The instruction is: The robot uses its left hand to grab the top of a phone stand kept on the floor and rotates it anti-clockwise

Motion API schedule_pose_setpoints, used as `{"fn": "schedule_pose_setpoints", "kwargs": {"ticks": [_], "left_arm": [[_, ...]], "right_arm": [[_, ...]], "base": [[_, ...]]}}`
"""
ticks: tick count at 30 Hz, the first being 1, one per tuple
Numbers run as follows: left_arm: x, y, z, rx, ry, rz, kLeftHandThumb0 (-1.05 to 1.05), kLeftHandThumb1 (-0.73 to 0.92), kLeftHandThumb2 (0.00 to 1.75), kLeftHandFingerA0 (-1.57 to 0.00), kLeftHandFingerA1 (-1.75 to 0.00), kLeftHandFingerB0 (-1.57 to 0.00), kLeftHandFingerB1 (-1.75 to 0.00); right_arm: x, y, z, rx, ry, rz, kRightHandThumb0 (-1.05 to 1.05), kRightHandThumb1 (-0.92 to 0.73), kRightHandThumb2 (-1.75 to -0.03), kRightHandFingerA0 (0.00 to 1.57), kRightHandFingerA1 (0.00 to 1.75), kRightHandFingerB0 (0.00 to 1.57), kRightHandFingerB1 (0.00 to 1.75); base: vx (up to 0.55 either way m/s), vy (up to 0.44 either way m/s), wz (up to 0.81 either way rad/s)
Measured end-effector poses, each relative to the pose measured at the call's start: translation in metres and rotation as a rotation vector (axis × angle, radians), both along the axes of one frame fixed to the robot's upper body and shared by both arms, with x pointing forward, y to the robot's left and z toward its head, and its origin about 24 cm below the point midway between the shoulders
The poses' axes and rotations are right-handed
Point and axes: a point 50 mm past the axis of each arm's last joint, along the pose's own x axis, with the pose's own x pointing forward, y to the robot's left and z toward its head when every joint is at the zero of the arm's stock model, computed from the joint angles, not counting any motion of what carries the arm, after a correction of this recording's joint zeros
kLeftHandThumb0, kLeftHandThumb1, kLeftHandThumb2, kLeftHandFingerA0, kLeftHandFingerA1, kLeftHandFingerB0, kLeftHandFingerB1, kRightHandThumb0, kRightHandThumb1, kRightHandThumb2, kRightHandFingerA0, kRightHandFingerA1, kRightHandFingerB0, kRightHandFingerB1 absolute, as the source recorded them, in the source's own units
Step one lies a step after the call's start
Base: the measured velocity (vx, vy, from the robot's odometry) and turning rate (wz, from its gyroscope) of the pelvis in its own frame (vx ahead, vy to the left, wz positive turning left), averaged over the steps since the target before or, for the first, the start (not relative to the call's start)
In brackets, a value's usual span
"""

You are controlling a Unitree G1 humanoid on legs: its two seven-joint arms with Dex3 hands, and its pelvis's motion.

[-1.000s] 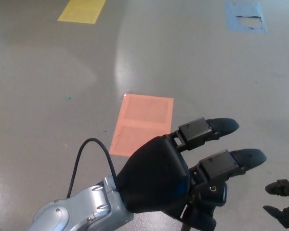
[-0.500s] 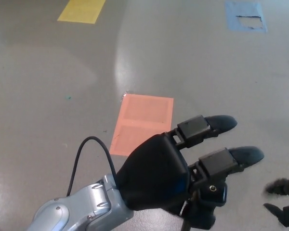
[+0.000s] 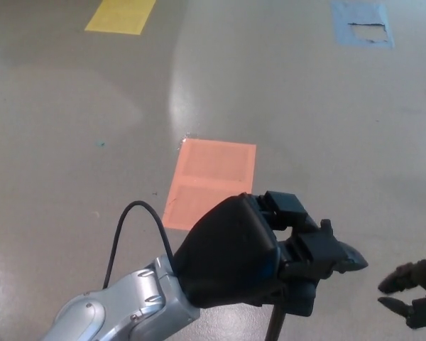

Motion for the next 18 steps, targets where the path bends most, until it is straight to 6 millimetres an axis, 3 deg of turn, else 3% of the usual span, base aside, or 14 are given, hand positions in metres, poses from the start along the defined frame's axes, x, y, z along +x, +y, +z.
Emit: {"fn": "schedule_pose_setpoints", "kwargs": {"ticks": [2, 3, 5, 6, 7, 8, 9, 10, 11, 12, 13, 15, 16, 18], "left_arm": [[0.0002, 0.0000, 0.0004, -0.007, 0.010, -0.002, -0.23, 0.51, 0.56, -0.85, -0.46, -0.87, -0.47], [0.0003, -0.0001, 0.0008, -0.012, 0.016, -0.003, -0.22, 0.51, 0.56, -0.85, -0.46, -0.87, -0.47], [0.0004, -0.0001, 0.0011, -0.016, 0.023, -0.005, -0.22, 0.51, 0.56, -0.85, -0.46, -0.87, -0.47], [0.0005, 0.0000, 0.0012, -0.017, 0.026, -0.006, -0.16, 0.54, 0.57, -0.85, -0.46, -0.87, -0.48], [0.0005, -0.0001, 0.0014, -0.019, 0.031, -0.007, -0.16, 0.54, 0.57, -0.85, -0.46, -0.87, -0.48], [0.0004, -0.0005, 0.0016, -0.022, 0.033, -0.009, -0.12, 0.56, 0.57, -0.84, -0.47, -0.86, -0.50], [0.0003, -0.0007, 0.0017, -0.025, 0.035, -0.010, -0.13, 0.57, 0.57, -0.96, -0.87, -0.89, -0.50], [0.0002, -0.0009, 0.0019, -0.027, 0.038, -0.011, -0.13, 0.57, 0.57, -0.96, -0.87, -0.89, -0.50], [0.0000, -0.0013, 0.0021, -0.033, 0.048, -0.014, -0.13, 0.59, 0.57, -0.97, -0.91, -0.89, -0.49], [-0.0005, -0.0023, 0.0023, -0.045, 0.068, -0.021, -0.13, 0.59, 0.57, -0.97, -0.91, -0.89, -0.49], [-0.0010, -0.0032, 0.0024, -0.051, 0.079, -0.026, -0.11, 0.59, 0.58, -1.04, -0.74, -0.89, -0.49], [-0.0019, -0.0042, 0.0024, -0.063, 0.101, -0.034, -0.11, 0.59, 0.58, -1.04, -0.74, -0.89, -0.49], [-0.0023, -0.0044, 0.0023, -0.065, 0.108, -0.037, -0.12, 0.60, 0.59, -1.04, -0.62, -0.89, -0.49], [-0.0032, -0.0049, 0.0021, -0.073, 0.128, -0.044, -0.11, 0.59, 0.59, -1.05, -0.60, -0.90, -0.50]], "right_arm": [[0.0007, 0.0008, 0.0006, -0.016, 0.003, 0.020, -0.92, -0.75, -0.72, 0.60, 0.63, 0.39, 0.41], [0.0010, 0.0022, 0.0001, -0.060, 0.014, 0.055, -0.57, -0.61, -0.80, 0.35, 0.66, 0.16, 0.44], [0.0012, 0.0032, -0.0004, -0.092, 0.020, 0.080, -0.57, -0.61, -0.80, 0.35, 0.66, 0.16, 0.44], [0.0014, 0.0030, 0.0002, -0.074, 0.017, 0.071, 0.64, -0.92, -0.92, 0.00, 1.04, 0.00, 0.36], [0.0024, 0.0027, 0.0020, -0.029, 0.006, 0.048, 0.64, -0.92, -0.92, 0.00, 1.04, 0.00, 0.36], [0.0032, 0.0034, 0.0031, 0.018, 0.000, 0.027, -0.44, -0.72, -0.61, 0.38, 0.63, 0.30, 0.42], [0.0035, 0.0039, 0.0035, 0.043, -0.003, 0.016, -1.05, -0.79, -1.47, 0.65, 1.09, 0.18, 0.89], [0.0036, 0.0041, 0.0038, 0.066, -0.005, 0.006, -1.05, -0.79, -1.47, 0.65, 1.09, 0.18, 0.89], [0.0040, 0.0042, 0.0045, 0.085, -0.009, 0.001, -0.83, -0.65, -0.98, 0.33, 0.56, 0.20, 0.44], [0.0037, 0.0053, 0.0031, 0.038, 0.011, 0.026, -0.83, -0.65, -0.98, 0.33, 0.56, 0.20, 0.44], [0.0029, 0.0057, 0.0015, 0.007, 0.025, 0.041, 0.63, -0.92, -1.02, 0.00, 0.84, 0.00, 0.51], [0.0021, 0.0062, 0.0003, 0.004, 0.034, 0.042, 0.63, -0.92, -1.02, 0.00, 0.84, 0.00, 0.51], [0.0023, 0.0062, 0.0007, 0.023, 0.031, 0.033, -0.37, -0.76, -0.62, 0.27, 0.57, 0.28, 0.41], [0.0031, 0.0064, 0.0024, 0.089, 0.022, 0.003, -0.37, -0.76, -0.62, 0.27, 0.57, 0.28, 0.41]], "base": [[0.00, 0.000, 0.00], [0.00, 0.000, 0.00], [0.00, 0.000, 0.00], [0.00, 0.000, 0.00], [0.00, 0.000, 0.00], [0.00, 0.000, 0.00], [0.00, 0.000, 0.00], [0.00, 0.000, 0.00], [0.00, 0.000, 0.00], [0.00, 0.000, 0.00], [0.00, 0.000, 0.00], [0.00, 0.000, 0.00], [0.00, 0.000, 0.00], [0.00, 0.000, 0.00]]}}
